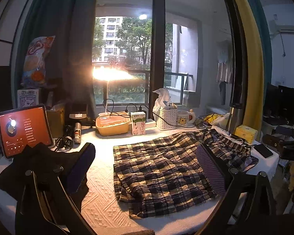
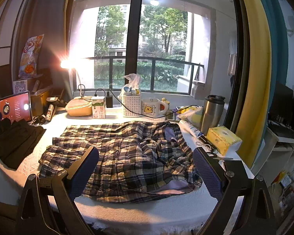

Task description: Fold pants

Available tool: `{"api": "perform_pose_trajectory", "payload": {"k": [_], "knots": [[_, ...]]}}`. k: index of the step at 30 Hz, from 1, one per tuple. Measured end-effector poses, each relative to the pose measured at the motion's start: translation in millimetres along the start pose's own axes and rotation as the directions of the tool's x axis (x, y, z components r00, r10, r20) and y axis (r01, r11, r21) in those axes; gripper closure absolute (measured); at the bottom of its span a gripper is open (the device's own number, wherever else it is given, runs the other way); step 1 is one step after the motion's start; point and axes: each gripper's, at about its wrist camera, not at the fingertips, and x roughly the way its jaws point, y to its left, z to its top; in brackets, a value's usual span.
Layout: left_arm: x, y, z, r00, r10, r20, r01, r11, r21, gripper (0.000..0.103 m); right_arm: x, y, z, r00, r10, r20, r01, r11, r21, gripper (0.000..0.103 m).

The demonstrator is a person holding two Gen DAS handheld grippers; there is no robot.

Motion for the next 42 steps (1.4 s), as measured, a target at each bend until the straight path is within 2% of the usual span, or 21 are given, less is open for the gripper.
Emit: {"api": "perform_pose_trajectory", "payload": {"k": [42], "knots": [[-0.5,2.3,1.8,1.000,0.002,-0.003,-0.002,1.000,0.006,0.001,1.1,2.8,2.6,1.000,0.013,-0.004,-0.013,1.000,0.003,0.006]]}}
